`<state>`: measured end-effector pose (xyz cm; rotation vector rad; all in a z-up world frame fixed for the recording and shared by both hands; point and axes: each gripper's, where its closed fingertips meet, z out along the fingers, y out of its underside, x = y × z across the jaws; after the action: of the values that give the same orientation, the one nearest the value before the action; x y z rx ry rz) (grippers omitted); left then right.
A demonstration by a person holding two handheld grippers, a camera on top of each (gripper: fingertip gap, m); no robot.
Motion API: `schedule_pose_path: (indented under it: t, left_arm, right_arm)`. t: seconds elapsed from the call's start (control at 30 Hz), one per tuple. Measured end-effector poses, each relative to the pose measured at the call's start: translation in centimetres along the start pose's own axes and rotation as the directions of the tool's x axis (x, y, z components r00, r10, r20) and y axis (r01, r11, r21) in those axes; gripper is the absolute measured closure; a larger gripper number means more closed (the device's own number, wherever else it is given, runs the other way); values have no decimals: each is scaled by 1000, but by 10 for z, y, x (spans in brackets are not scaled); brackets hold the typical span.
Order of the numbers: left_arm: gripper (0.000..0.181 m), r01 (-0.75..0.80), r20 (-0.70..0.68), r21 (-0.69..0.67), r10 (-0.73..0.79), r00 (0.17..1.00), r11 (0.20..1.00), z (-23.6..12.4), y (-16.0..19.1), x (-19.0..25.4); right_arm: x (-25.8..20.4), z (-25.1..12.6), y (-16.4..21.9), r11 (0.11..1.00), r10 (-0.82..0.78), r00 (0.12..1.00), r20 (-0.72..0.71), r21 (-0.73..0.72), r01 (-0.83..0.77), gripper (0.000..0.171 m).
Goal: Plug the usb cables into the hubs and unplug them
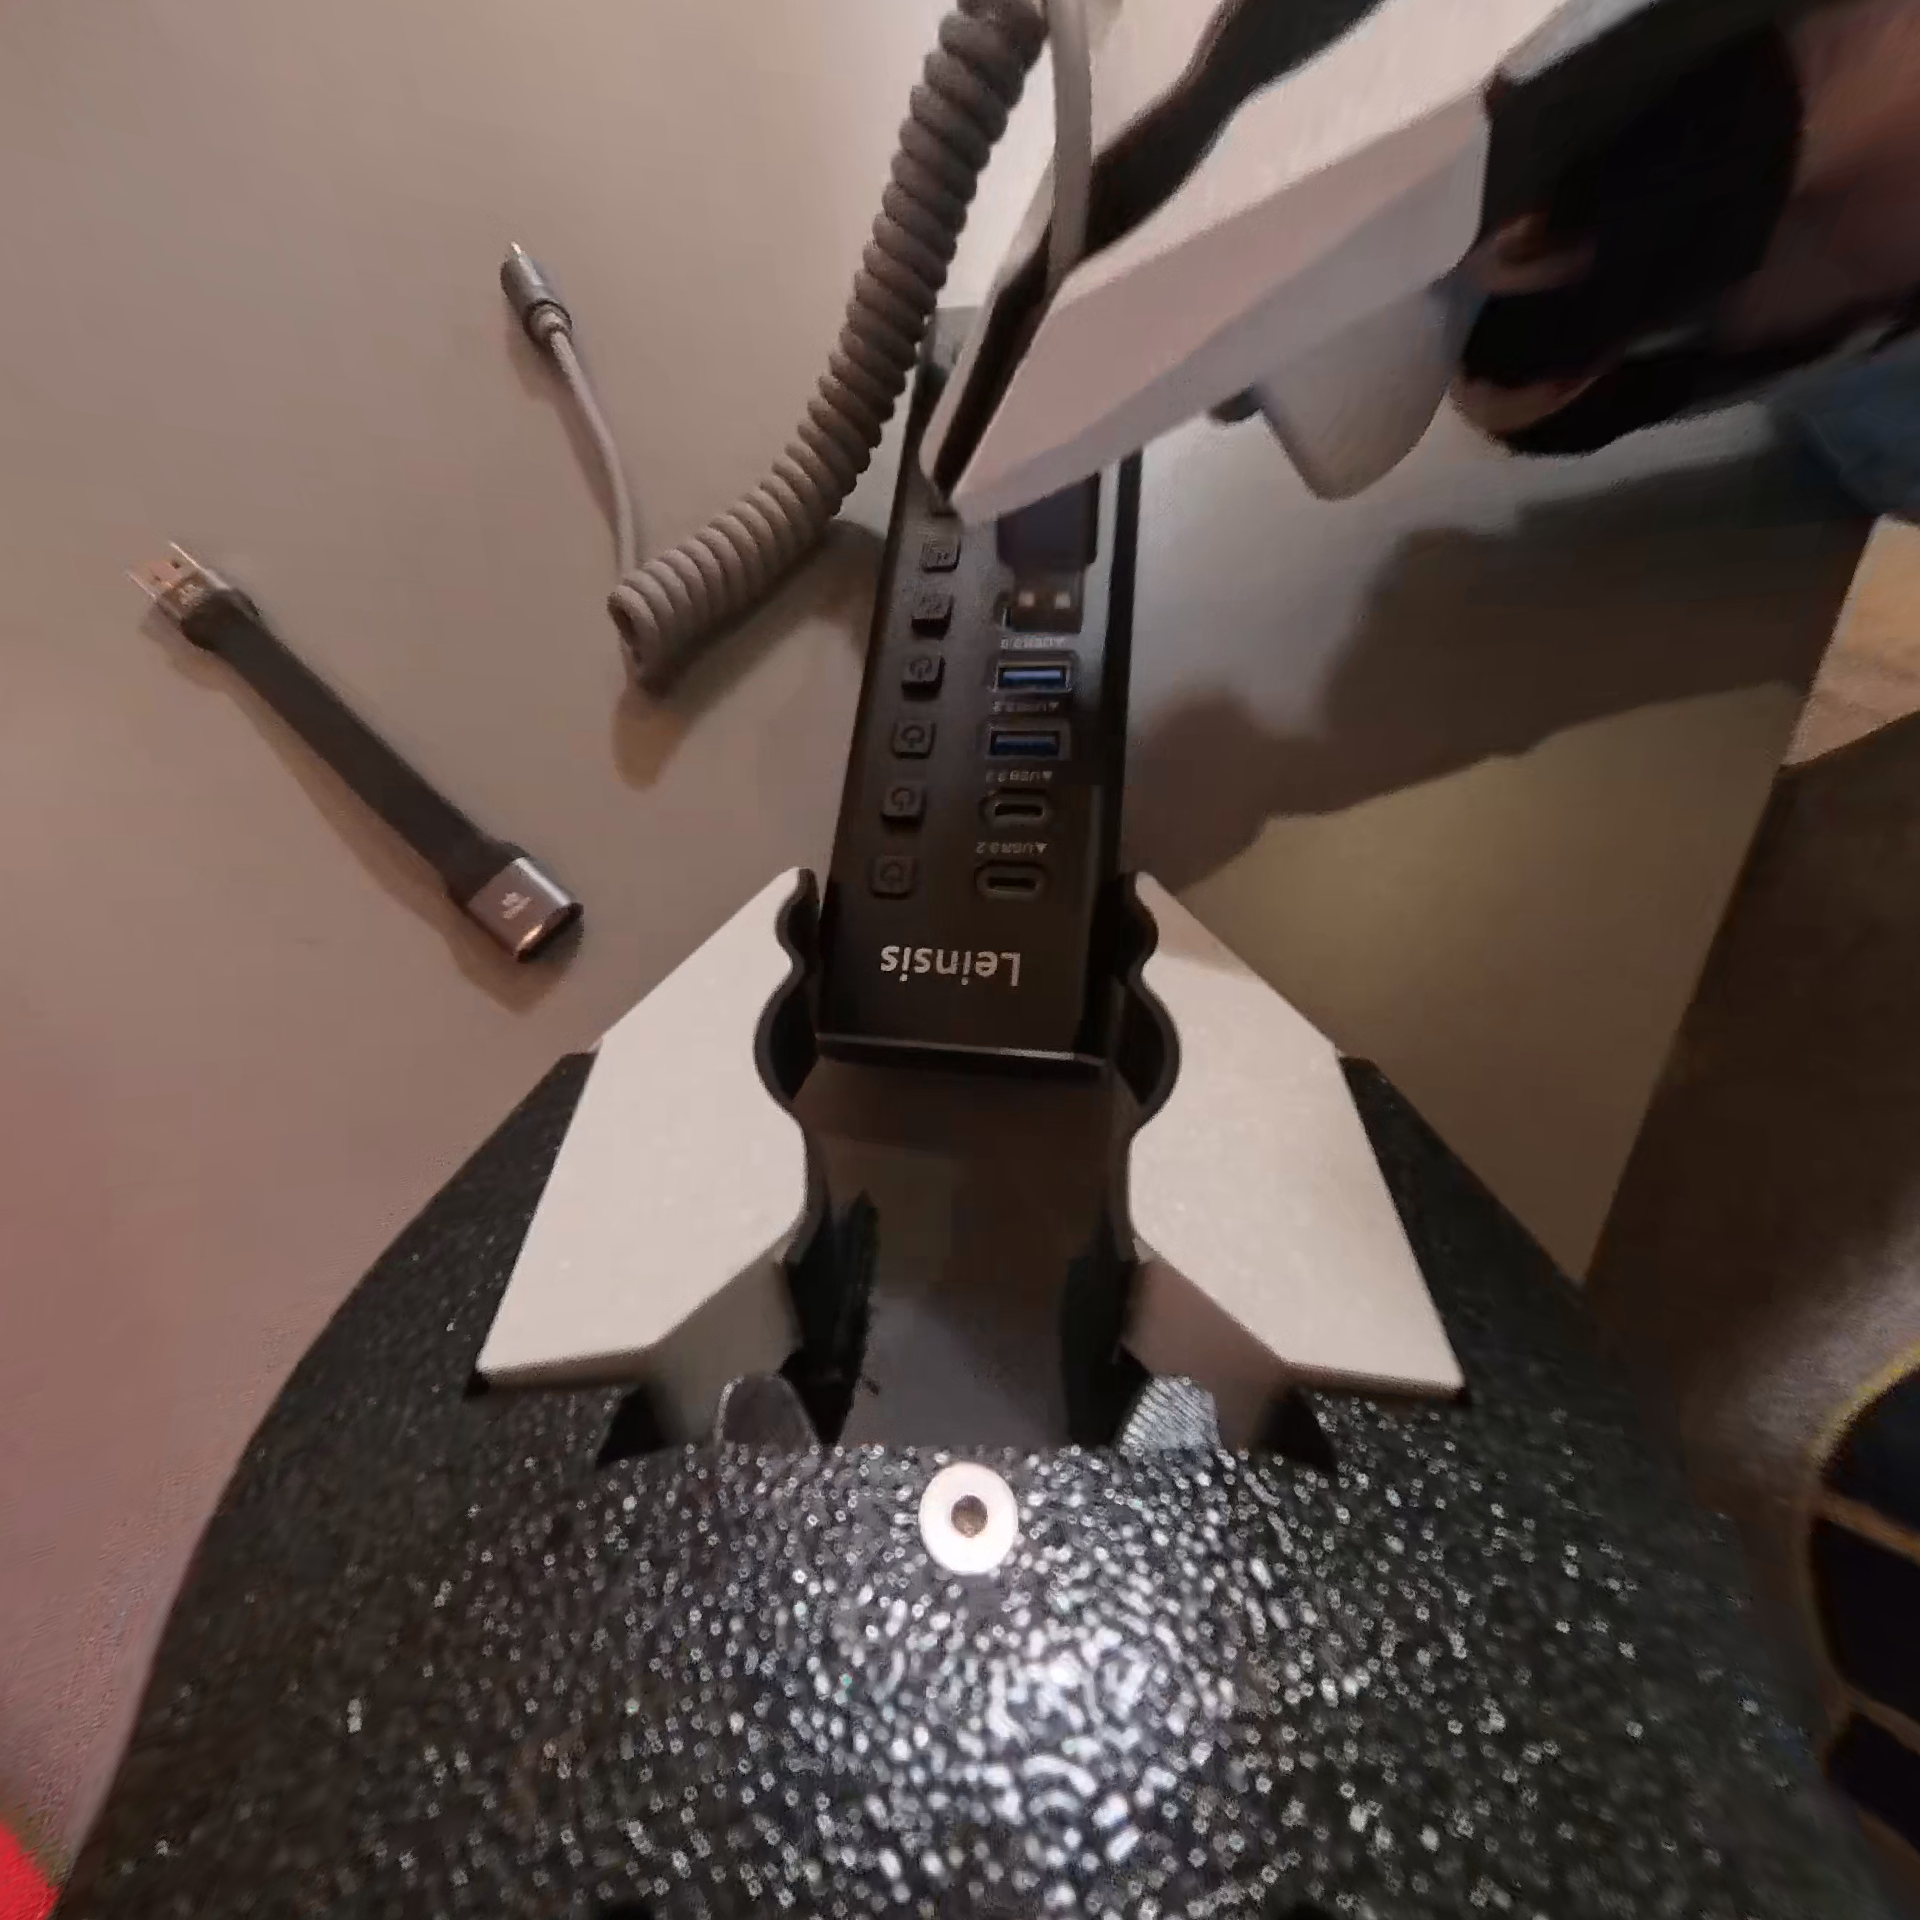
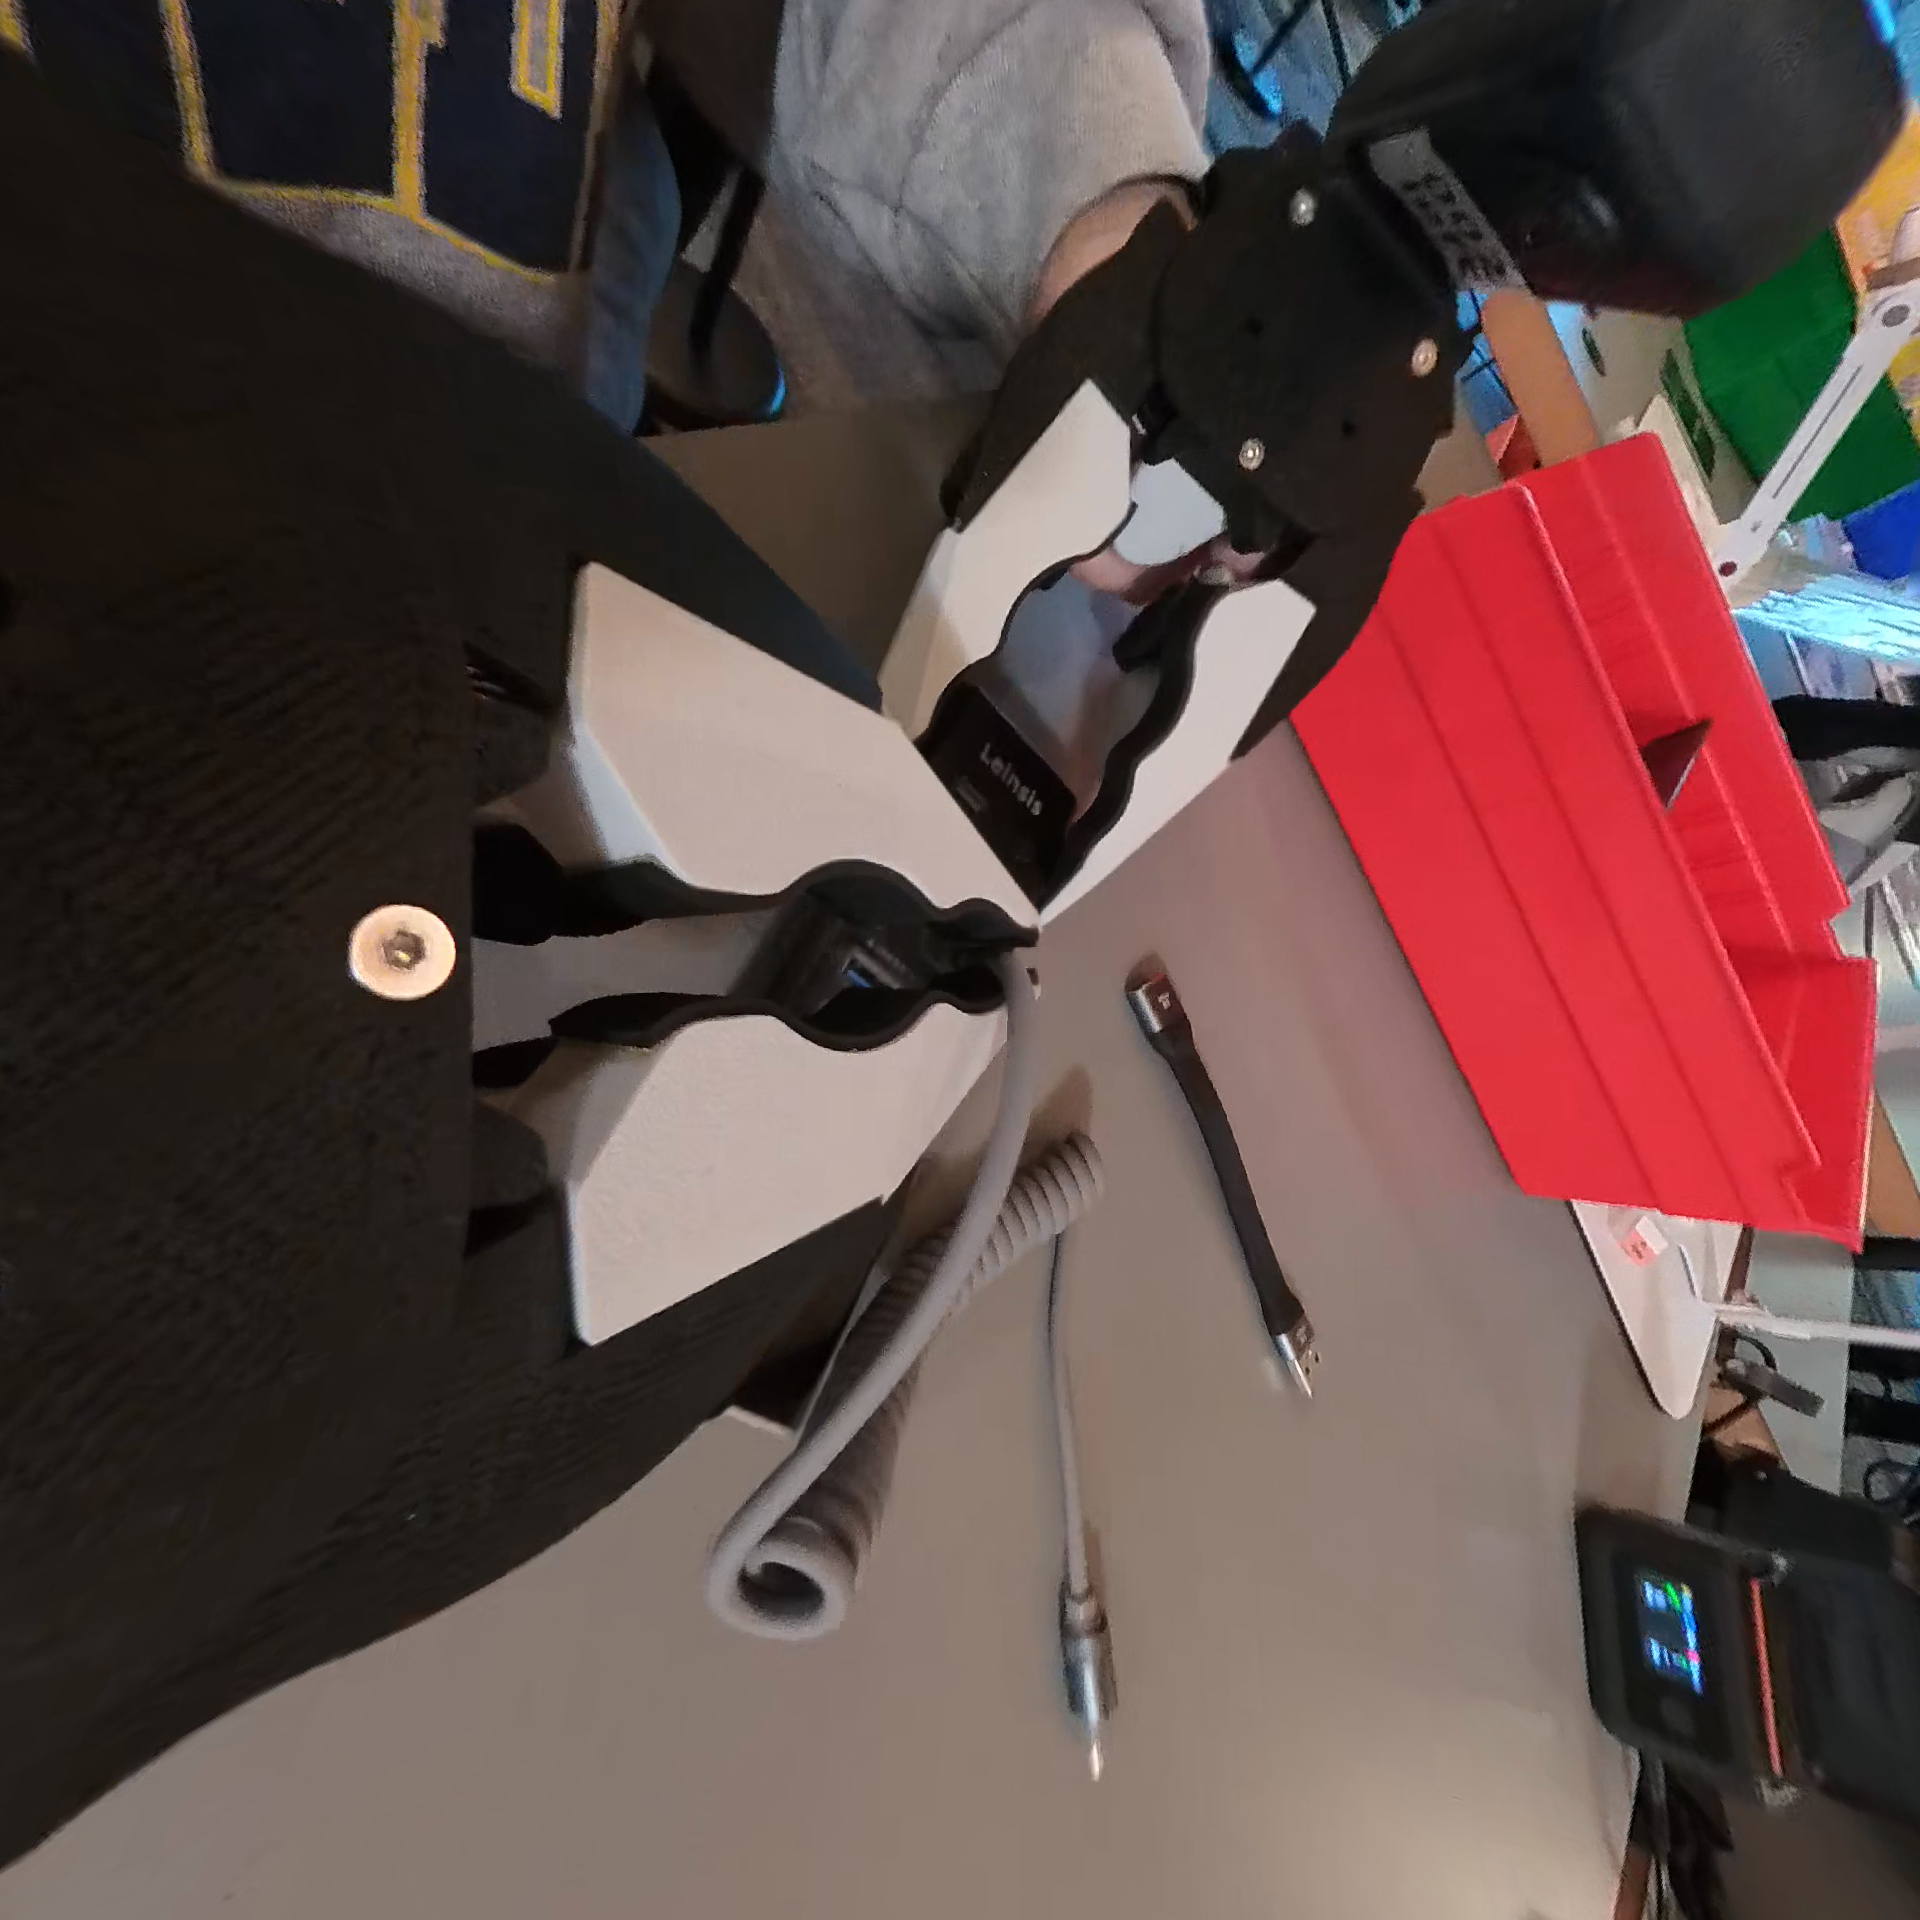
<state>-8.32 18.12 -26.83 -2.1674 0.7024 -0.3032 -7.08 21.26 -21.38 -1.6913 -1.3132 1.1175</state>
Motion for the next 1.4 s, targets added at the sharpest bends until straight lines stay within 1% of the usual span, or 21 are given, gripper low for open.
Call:
schedule_pose_path:
  t: [0.03,0.17,0.3,0.37,0.53,0.63,0.87,0.93,0.97,1.03,1.07,1.1,1.13,1.17,1.23,1.3,1.33,1.4]
  left_arm:
    - [127,17,-13,10,-17,1000,1000,0,-1,2]
    - [127,-18,0,3,18,1000,1000,0,-3,4]
    - [127,-54,20,-3,54,998,999,2,-2,5]
    - [127,-63,20,-12,63,998,998,3,-1,5]
    - [127,-89,34,-26,90,995,996,3,0,5]
    - [127,-107,47,-31,108,993,994,3,0,5]
    - [127,-112,49,-25,113,992,993,3,0,6]
    - [127,-117,47,-23,118,992,993,3,0,6]
    - [128,-112,43,-20,113,993,994,3,0,6]
    - [128,-75,10,1,75,997,997,2,-1,8]
    - [126,-53,-19,25,54,998,998,-1,-4,10]
    - [114,-30,-54,62,33,998,998,-6,-9,14]
    - [118,-17,-77,123,27,997,992,-15,-18,15]
    - [123,-12,-67,186,25,997,983,-26,-28,12]
    - [132,5,23,251,-11,1000,968,-44,-40,-11]
    - [141,58,171,249,-103,980,967,-52,-40,-47]
    - [146,74,215,230,-125,968,970,-51,-39,-59]
    - [151,33,266,212,-90,960,977,-43,-43,-70]
  right_arm:
    - [-3,2,0,1000,-4,1000,14,-5,4,169]
    - [-5,5,7,994,-92,996,1,-61,92,168]
    - [-8,5,13,988,-113,994,13,-108,113,169]
    - [-9,6,14,978,-169,986,11,-125,169,169]
    - [-11,6,17,957,-255,966,45,-130,259,169]
    - [-12,6,23,936,-325,945,35,-134,326,168]
    - [-11,8,25,942,-327,944,-54,-103,320,168]
    - [-12,8,24,954,-287,957,-46,-108,281,168]
    - [-14,7,25,961,-252,967,-25,-126,247,164]
    - [-26,2,28,963,-192,980,54,-184,199,130]
    - [-32,-3,29,957,-178,980,90,-215,193,120]
    - [-36,-10,30,950,-166,979,119,-248,191,115]
    - [-39,-20,30,943,-158,976,149,-269,193,118]
    - [-42,-32,28,943,-144,973,180,-272,190,123]
    - [-47,-56,21,955,-97,968,233,-252,157,131]
    - [-45,-77,9,973,-62,966,250,-200,114,132]
    - [-42,-86,3,981,-59,968,243,-167,102,132]
    - [-33,-97,-5,988,-69,974,215,-119,96,135]
